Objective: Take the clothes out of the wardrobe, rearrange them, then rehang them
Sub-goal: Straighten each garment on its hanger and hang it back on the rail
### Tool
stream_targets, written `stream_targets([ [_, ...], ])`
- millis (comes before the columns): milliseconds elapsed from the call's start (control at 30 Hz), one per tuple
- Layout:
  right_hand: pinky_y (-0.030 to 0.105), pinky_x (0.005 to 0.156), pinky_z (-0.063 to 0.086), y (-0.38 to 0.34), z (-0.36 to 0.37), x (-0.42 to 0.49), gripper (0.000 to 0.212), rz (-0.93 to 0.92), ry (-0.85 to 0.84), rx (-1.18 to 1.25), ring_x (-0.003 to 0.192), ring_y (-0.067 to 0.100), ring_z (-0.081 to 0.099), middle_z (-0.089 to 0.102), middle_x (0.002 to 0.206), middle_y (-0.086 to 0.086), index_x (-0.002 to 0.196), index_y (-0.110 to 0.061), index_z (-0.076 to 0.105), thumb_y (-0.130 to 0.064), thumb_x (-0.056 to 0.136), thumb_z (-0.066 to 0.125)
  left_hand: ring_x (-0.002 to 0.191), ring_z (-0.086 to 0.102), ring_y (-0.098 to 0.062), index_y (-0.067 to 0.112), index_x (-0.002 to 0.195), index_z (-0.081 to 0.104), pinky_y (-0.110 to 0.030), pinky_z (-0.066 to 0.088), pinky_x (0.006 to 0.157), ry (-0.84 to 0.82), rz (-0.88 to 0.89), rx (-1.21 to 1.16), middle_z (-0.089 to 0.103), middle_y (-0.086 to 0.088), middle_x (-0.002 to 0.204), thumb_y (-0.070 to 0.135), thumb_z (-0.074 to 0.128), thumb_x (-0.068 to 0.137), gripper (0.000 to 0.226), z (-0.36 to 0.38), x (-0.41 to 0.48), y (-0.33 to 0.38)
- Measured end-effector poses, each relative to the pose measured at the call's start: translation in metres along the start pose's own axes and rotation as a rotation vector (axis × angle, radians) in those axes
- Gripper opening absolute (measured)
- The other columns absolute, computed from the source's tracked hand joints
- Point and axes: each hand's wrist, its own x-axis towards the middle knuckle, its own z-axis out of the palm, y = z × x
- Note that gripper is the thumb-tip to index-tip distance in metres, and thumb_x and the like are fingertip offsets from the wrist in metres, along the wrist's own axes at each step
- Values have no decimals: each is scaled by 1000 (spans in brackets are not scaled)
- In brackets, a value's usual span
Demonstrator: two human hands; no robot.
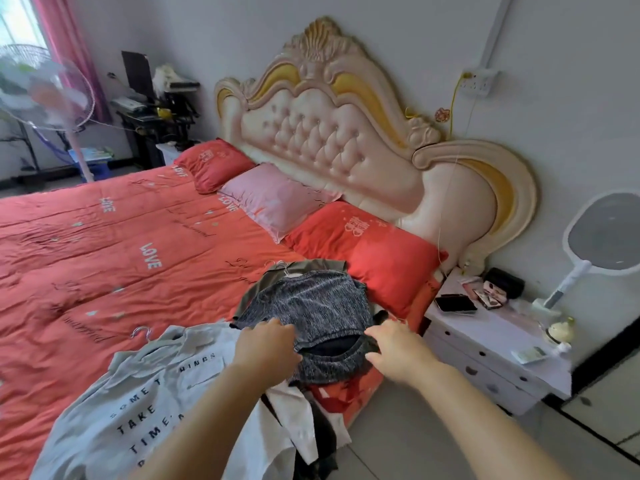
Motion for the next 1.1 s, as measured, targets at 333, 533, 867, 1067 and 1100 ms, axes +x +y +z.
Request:
stream_targets([
  [333,40,101,39,72,-45,144,49,-215,-104,-48,124,28,44,45,134,6,138,-20,42,-36,93,51,111,53,-25,21,125,50,-40,42,89,-71,-193,-63,52,-4,121,41,51,91,40,-28,121,46],
  [533,40,102,39,79,-49,238,48,-255,-138,-91,124,28,45,45,134,8,136,-20,44,-35,92,52,110,54,-25,20,122,52,-41,41,91,-99,-248,-119,52,-4,122,43,50,91,38,-16,206,28],
  [867,38,103,38,47,-47,383,48,-376,-220,-118,125,25,44,45,136,6,137,-20,44,-35,92,52,111,52,-27,17,121,53,-43,38,95,-143,-353,-235,52,-6,121,42,51,91,39,0,317,-26],
  [1067,39,105,37,25,-28,455,49,-491,-287,-144,125,25,44,45,135,7,137,-21,44,-36,92,52,110,53,-27,17,117,55,-43,39,93,-191,-449,-267,54,-7,118,41,52,91,35,15,363,-50],
  [1100,38,104,38,23,-23,469,49,-513,-294,-142,124,25,45,46,135,7,137,-21,44,-36,91,53,110,52,-27,17,116,54,-43,38,94,-201,-467,-269,54,-7,118,41,52,91,34,19,371,-53],
])
